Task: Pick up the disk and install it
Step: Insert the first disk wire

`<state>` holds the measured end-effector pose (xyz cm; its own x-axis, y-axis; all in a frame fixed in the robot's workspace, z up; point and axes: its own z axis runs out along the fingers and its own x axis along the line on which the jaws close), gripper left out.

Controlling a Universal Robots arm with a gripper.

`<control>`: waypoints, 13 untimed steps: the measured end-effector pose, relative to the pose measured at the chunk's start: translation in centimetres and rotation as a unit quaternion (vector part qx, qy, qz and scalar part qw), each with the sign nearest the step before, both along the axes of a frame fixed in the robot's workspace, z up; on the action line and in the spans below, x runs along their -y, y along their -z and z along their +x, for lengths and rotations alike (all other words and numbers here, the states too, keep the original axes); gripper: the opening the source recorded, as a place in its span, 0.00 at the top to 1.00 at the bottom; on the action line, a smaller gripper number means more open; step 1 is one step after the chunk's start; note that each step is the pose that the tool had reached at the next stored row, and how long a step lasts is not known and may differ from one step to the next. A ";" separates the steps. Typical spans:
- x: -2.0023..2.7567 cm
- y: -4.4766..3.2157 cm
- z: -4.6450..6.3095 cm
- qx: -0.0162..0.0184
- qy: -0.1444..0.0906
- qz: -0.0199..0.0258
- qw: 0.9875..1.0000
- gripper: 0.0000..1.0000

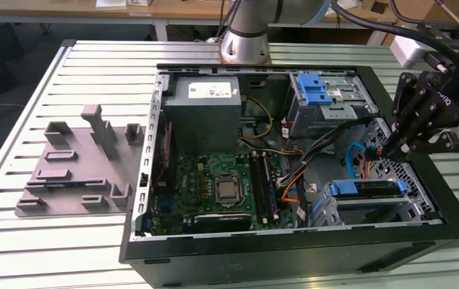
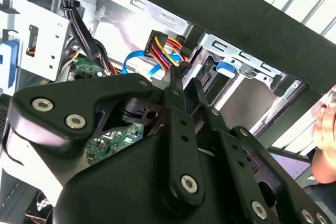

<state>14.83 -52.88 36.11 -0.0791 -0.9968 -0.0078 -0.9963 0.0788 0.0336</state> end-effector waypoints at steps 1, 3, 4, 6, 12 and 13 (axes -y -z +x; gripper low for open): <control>-0.07 0.08 0.0 0.000 0.001 -0.001 1.000 0.75; -0.33 0.22 0.0 0.000 0.005 -0.001 1.000 0.75; -0.42 0.28 0.0 0.000 0.007 -0.001 1.000 0.75; -0.57 0.40 0.0 0.000 0.011 -0.002 1.000 0.75; -0.62 0.62 0.0 0.000 0.015 -0.030 0.999 0.76; -0.61 0.64 0.0 0.000 0.015 -0.032 0.999 0.83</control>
